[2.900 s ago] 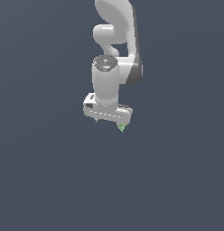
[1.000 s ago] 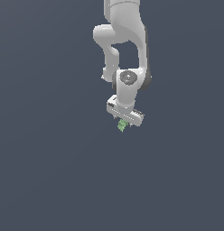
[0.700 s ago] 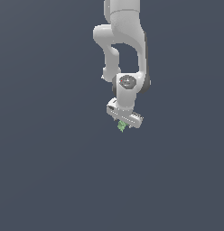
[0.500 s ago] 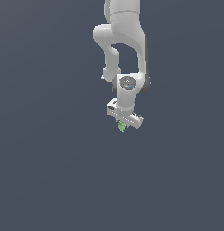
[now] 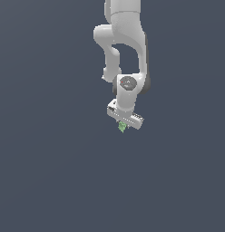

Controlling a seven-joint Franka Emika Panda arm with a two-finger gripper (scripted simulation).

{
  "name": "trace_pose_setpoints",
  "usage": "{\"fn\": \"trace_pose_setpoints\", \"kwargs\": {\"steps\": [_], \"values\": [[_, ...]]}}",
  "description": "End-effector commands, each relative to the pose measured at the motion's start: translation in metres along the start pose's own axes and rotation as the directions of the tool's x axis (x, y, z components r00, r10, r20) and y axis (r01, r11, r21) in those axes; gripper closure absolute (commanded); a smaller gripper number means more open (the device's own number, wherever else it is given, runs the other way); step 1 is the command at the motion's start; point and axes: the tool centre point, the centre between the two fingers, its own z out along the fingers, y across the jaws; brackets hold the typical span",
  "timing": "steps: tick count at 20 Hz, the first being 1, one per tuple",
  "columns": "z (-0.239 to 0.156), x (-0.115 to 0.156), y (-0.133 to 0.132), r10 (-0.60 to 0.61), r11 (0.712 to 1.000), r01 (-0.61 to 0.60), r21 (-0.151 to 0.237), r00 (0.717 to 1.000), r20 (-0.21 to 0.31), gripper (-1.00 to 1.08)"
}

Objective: Pick up the object and move it to a goal position.

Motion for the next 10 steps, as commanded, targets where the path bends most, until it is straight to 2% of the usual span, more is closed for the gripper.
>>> {"fn": "trace_pose_setpoints", "kwargs": {"steps": [1,10], "values": [[-0.001,0.0,-0.001,0.0,1.0,0.0,0.0,1.0,0.0,1.08],[-0.031,-0.005,-0.024,0.0,1.0,0.0,-0.001,1.0,0.0,1.08]]}}
